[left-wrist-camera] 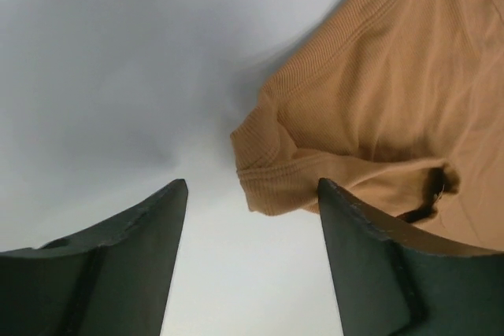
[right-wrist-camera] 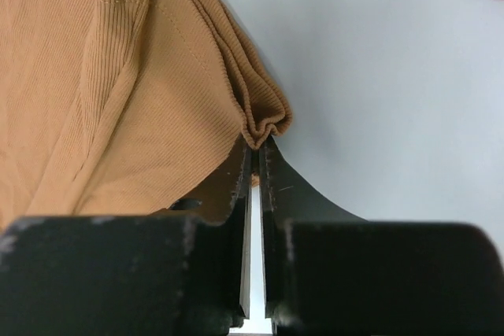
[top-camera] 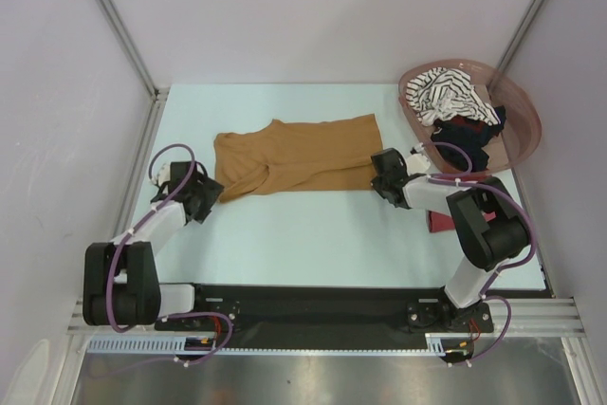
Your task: Fold and stack the tank tops
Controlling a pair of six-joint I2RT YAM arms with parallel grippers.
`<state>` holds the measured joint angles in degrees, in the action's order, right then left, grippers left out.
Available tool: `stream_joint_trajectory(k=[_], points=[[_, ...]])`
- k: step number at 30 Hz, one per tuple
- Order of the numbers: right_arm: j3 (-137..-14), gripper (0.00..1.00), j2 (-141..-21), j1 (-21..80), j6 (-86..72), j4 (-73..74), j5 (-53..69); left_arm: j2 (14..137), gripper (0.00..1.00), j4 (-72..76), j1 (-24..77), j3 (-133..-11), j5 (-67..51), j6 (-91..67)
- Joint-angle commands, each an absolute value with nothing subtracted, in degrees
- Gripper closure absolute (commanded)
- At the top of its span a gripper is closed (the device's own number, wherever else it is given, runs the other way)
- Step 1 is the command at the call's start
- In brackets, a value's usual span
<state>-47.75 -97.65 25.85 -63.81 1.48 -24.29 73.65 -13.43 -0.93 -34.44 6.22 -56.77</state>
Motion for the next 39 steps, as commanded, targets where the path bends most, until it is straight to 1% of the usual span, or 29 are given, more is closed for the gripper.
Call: stream_joint_trajectory(k=[1, 2, 4, 5, 7, 8, 10, 11, 17, 25, 26, 27, 28, 29, 30, 31, 32, 39], points=[[-49.04, 0.97, -98.00, 26.63, -64.60, 5.00, -27.95, 74.97, 0.37, -10.55, -1.58, -34.63, 6.24, -58.45], [-49.13, 0.97, -97.91, 26.54, -64.51, 5.10, -28.12, 75.14, 0.49, -10.63, -1.58, -34.98, 6.33, -58.88], [-49.04, 0.97, -97.47, 26.63, -64.42, 5.36, -28.30, 76.02, 0.58, -10.63, -1.58, -35.59, 6.76, -59.24], [-48.96, 0.98, -97.21, 26.54, -64.25, 5.36, -28.30, 76.37, 0.65, -10.81, -1.58, -35.86, 6.85, -59.59], [-48.96, 1.00, -97.03, 26.72, -64.25, 5.71, -28.47, 77.42, 0.71, -10.81, -1.67, -36.30, 7.03, -59.68], [-49.04, 1.00, -96.68, 26.72, -64.07, 5.80, -28.56, 77.69, 0.81, -11.07, -1.84, -36.82, 6.94, -59.76], [-48.96, 1.00, -96.50, 26.72, -63.90, 6.06, -28.65, 78.22, 0.91, -11.25, -2.63, -37.26, 6.68, -59.77], [-48.96, 1.00, -96.33, 26.72, -63.81, 6.24, -29.09, 78.40, 1.00, -11.86, -3.07, -37.87, 6.42, -59.94], [-48.52, 1.00, -96.42, 26.63, -63.28, 6.77, -29.36, 80.59, 1.00, -13.35, -6.94, -41.48, 3.34, -60.64], [-47.81, 1.00, -96.33, 26.54, -62.67, 6.77, -29.27, 86.66, 0.99, -15.82, -10.19, -47.63, 0.44, -60.56], [-47.64, 1.00, -96.15, 26.54, -62.58, 6.77, -29.27, 86.75, 0.97, -15.99, -10.28, -47.98, 0.44, -60.56], [-47.72, 1.00, -96.15, 26.72, -62.32, 6.85, -29.27, 87.01, 0.91, -16.52, -10.37, -48.51, 0.70, -60.56], [-47.64, 1.00, -95.98, 26.63, -62.14, 7.03, -29.18, 87.19, 0.79, -17.22, -10.46, -49.04, 1.49, -60.47], [-47.72, 1.00, -95.98, 26.72, -61.96, 7.03, -29.09, 87.19, 0.34, -18.44, -10.55, -49.83, 1.76, -59.95], [-47.72, 1.00, -95.98, 26.81, -61.96, 7.55, -29.00, 87.01, 0.14, -18.89, -10.55, -50.09, 1.93, -59.68], [-47.64, 1.00, -95.89, 27.07, -61.96, 7.82, -29.00, 86.23, 0.04, -19.33, -10.63, -50.10, 2.80, -59.59], [-47.64, 1.00, -95.54, 27.07, -61.70, 7.82, -29.00, 85.61, 0.00, -20.03, -10.63, -50.01, 3.33, -59.24], [-47.64, 1.00, -94.31, 27.51, -60.91, 9.75, -29.00, 78.25, 0.00, -21.36, -9.41, -48.61, 5.18, -51.95]])
